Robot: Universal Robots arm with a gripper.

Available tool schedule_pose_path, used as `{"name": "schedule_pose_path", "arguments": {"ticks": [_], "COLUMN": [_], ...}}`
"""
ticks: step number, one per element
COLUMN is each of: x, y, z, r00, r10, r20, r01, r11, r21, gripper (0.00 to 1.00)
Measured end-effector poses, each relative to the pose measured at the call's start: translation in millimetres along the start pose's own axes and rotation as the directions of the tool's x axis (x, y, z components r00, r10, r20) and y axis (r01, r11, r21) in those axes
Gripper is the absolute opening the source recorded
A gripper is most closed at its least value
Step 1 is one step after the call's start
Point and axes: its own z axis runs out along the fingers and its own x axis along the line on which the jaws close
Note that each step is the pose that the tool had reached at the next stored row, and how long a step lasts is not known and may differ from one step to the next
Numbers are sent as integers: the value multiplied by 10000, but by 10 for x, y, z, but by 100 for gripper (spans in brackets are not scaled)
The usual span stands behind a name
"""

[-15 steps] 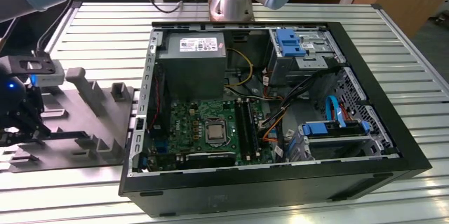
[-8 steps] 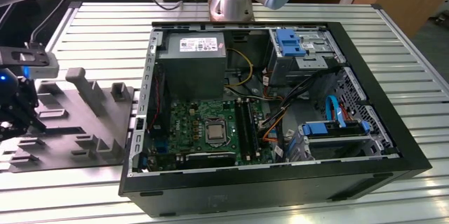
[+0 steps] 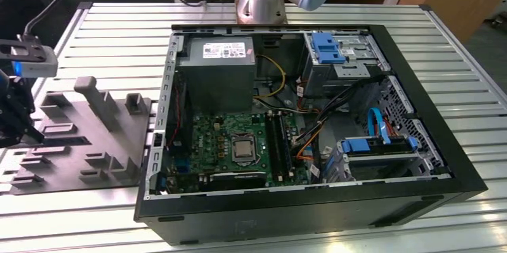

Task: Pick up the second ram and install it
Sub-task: 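Pick up the second ram and move it above second insertion slot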

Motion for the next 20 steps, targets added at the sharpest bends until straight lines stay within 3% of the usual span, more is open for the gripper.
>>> {"name": "schedule_pose_path", "arguments": {"ticks": [20], "x": [-23], "y": [20], "z": [-649], "r00": [10000], "r10": [0], "r20": [0], "r01": [0], "r11": [10000], "r21": [1], "gripper": [11]}}
